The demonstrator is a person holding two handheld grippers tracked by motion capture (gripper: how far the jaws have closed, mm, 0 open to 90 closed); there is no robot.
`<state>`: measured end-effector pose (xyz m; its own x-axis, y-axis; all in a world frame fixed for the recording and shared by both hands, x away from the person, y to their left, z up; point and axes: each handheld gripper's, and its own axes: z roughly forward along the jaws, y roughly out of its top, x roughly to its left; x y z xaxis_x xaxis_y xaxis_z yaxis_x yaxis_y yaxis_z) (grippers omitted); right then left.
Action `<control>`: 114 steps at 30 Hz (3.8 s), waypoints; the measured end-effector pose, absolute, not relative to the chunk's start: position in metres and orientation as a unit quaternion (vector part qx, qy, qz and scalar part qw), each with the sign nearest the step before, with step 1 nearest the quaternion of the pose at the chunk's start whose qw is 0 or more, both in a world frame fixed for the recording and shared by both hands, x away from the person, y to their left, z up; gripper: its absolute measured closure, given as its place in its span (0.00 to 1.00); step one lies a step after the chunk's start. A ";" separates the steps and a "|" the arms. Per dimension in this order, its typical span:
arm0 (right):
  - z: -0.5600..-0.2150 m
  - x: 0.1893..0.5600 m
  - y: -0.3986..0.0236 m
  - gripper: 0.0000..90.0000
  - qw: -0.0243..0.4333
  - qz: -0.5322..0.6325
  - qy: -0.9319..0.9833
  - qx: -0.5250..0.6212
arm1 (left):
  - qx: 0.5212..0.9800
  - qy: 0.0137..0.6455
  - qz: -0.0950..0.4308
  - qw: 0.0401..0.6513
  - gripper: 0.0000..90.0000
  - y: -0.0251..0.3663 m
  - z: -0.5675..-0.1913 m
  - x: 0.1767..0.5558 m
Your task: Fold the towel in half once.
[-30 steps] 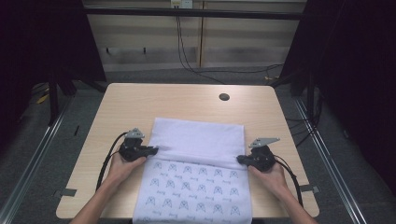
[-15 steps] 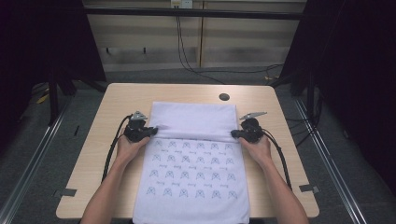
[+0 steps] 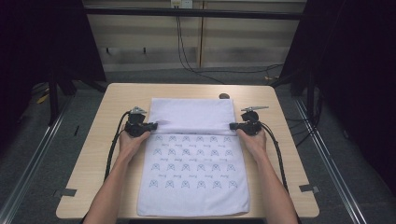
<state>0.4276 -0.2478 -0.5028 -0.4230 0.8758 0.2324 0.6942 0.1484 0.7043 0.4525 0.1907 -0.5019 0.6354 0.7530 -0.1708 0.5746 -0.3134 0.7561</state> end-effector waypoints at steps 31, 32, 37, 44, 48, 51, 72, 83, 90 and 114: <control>-0.335 0.380 -0.267 0.97 0.159 0.537 0.734 0.385 | 0.750 0.324 0.113 0.566 0.96 0.235 -0.350 0.389; -0.329 0.376 -0.266 0.97 0.162 0.535 0.737 0.379 | 0.749 0.322 0.115 0.567 0.96 0.236 -0.346 0.385; -0.304 0.356 -0.264 0.97 0.172 0.552 0.740 0.345 | 0.743 0.311 0.111 0.582 0.96 0.241 -0.325 0.363; -0.298 0.330 -0.263 0.97 0.175 0.548 0.751 0.324 | 0.757 0.289 0.115 0.575 0.96 0.243 -0.326 0.331; -0.322 0.314 -0.262 0.97 0.154 0.529 0.771 0.320 | 0.764 0.289 0.096 0.568 0.96 0.244 -0.355 0.323; -0.347 0.301 -0.265 0.97 0.131 0.526 0.775 0.324 | 0.762 0.299 0.075 0.570 0.96 0.243 -0.385 0.315; -0.469 0.188 -0.265 0.95 -0.013 0.457 0.820 0.344 | 0.815 0.263 -0.014 0.516 0.87 0.257 -0.467 0.221; -0.467 0.166 -0.268 0.84 -0.040 0.465 0.821 0.330 | 0.817 0.238 -0.026 0.525 0.80 0.263 -0.464 0.205; -0.464 0.160 -0.270 0.84 -0.065 0.462 0.825 0.319 | 0.800 0.302 -0.011 0.517 0.75 0.256 -0.469 0.247; -0.484 0.304 -0.227 0.75 0.043 0.398 0.836 0.375 | 0.840 0.295 -0.018 0.456 0.74 0.218 -0.481 0.295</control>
<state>0.3043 -0.2272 -0.4838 -0.7150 0.6614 0.2265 0.5926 0.4015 0.6983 0.2950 0.2176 -0.4814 0.8252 0.4789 -0.2994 0.5121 -0.4107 0.7544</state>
